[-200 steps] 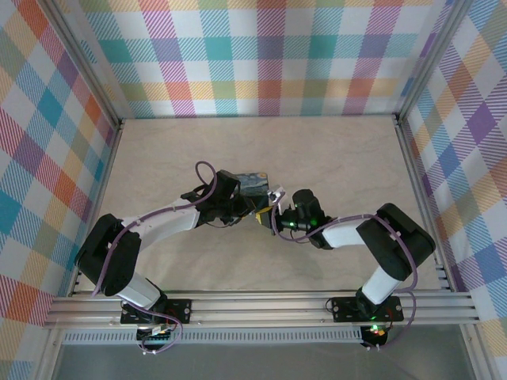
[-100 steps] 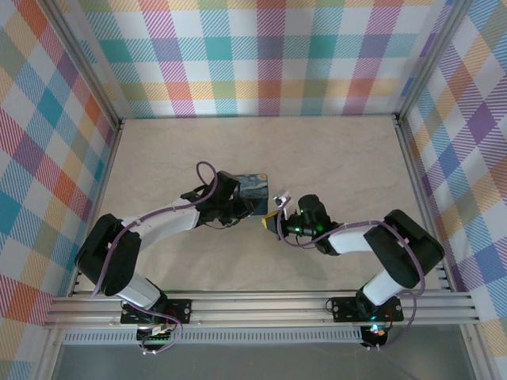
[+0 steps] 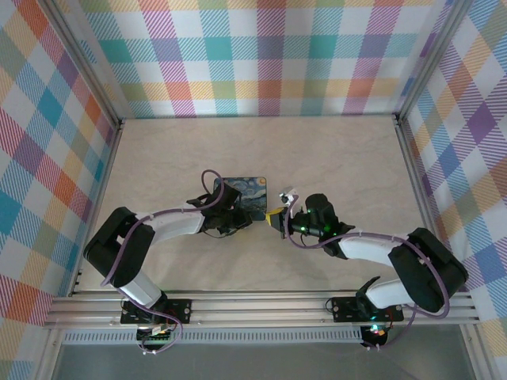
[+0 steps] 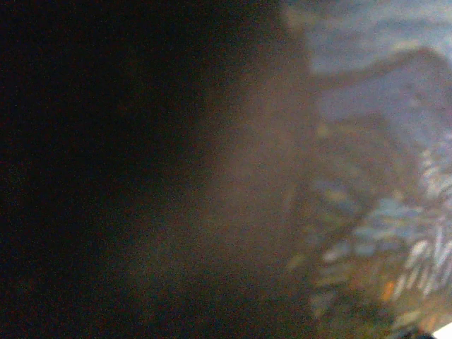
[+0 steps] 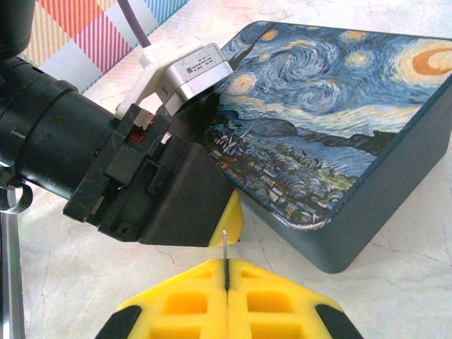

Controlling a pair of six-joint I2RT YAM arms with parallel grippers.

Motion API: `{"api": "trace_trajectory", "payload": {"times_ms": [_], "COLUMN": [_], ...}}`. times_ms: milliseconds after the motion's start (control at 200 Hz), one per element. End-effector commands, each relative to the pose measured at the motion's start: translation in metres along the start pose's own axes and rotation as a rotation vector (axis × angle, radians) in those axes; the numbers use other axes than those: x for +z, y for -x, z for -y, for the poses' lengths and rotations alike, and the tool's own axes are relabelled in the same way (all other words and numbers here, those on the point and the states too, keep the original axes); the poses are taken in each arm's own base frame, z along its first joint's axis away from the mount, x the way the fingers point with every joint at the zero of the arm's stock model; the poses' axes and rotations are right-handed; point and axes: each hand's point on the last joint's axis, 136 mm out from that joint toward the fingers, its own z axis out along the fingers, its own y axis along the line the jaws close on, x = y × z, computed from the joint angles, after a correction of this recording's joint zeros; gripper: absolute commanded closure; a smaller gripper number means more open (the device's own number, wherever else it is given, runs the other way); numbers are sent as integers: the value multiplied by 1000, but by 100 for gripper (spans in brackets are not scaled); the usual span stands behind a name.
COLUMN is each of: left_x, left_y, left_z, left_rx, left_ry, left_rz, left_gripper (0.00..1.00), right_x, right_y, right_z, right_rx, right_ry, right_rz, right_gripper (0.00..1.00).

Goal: Unlock a padlock with a key

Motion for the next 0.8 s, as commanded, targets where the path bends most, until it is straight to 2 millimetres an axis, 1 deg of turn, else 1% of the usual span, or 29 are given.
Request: {"api": "trace_trajectory", "payload": {"times_ms": [0, 55, 125, 165, 260, 370, 440, 490, 525, 590, 690, 795], "left_x": [-5, -15, -31, -43, -74, -116, -140, -152, -158, -162, -163, -161], "left_y": [-7, -4, 0, 2, 11, 18, 17, 13, 11, 6, 0, -2], "left_z": [-9, -4, 3, 9, 27, 55, 76, 88, 94, 104, 117, 124], "left_rx": [40, 63, 96, 118, 179, 255, 293, 308, 311, 319, 323, 317], "left_ry": [28, 19, -1, -22, -89, -248, -389, -479, -525, -589, -664, -705], "left_rz": [-1, 22, 52, 73, 145, 251, 303, 316, 316, 293, 253, 232], "left_gripper": [56, 51, 43, 39, 32, 27, 25, 25, 25, 25, 28, 33], "right_x": [-3, -4, -6, -7, -9, -15, -19, -23, -26, -30, -38, -44], "right_y": [11, 14, 16, 17, 24, 37, 47, 54, 59, 68, 79, 86], "right_z": [-4, -5, -7, -8, -15, -26, -35, -41, -46, -54, -66, -76], "right_rx": [2, 5, 6, 9, 15, 26, 40, 46, 54, 63, 73, 72], "right_ry": [5, 8, 15, 20, 46, 88, 117, 141, 158, 192, 240, 270], "right_rz": [17, 20, 23, 23, 31, 62, 85, 105, 114, 133, 156, 167], "right_gripper": [100, 100, 100, 100, 100, 100, 100, 100, 100, 100, 100, 100]}}
